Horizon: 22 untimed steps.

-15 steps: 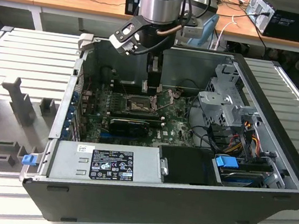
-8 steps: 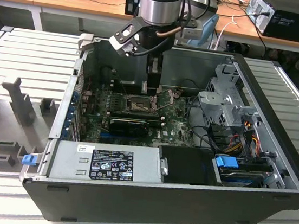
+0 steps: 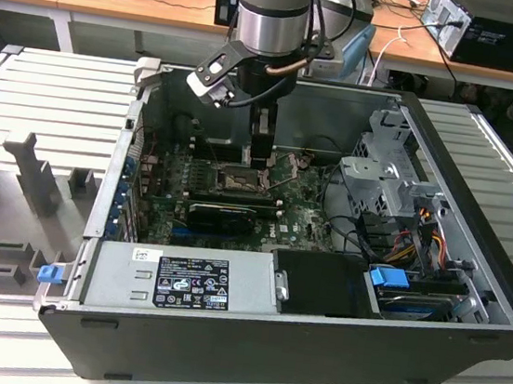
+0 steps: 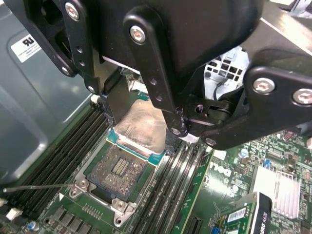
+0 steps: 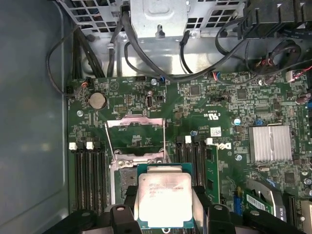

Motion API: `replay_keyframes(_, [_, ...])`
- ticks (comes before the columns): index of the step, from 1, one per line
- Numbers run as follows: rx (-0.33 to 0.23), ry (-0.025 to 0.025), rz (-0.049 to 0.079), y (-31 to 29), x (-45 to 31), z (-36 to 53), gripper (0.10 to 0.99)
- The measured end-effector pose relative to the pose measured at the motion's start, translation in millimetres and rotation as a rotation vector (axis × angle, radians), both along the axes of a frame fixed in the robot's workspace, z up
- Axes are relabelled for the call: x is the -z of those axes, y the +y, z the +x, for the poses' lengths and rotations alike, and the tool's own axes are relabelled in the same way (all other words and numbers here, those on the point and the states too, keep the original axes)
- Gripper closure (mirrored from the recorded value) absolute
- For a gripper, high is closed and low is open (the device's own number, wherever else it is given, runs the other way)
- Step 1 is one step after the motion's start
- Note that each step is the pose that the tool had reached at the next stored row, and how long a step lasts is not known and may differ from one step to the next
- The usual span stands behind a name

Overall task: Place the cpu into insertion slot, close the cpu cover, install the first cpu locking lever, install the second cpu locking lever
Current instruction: 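Place the cpu into insertion slot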

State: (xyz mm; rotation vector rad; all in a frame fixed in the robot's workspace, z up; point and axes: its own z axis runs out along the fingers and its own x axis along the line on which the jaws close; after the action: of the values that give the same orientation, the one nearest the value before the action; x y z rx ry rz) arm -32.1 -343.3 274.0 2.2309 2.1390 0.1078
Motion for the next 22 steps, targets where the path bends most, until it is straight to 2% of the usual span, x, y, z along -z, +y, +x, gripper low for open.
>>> replay_keyframes(4, [-0.026,0.0001,0.000,-0.1,2.0,-3.3,0.557])
replay_keyframes(22, [-0.026,0.0003,0.000,0.0,9.8,-4.3,0.557])
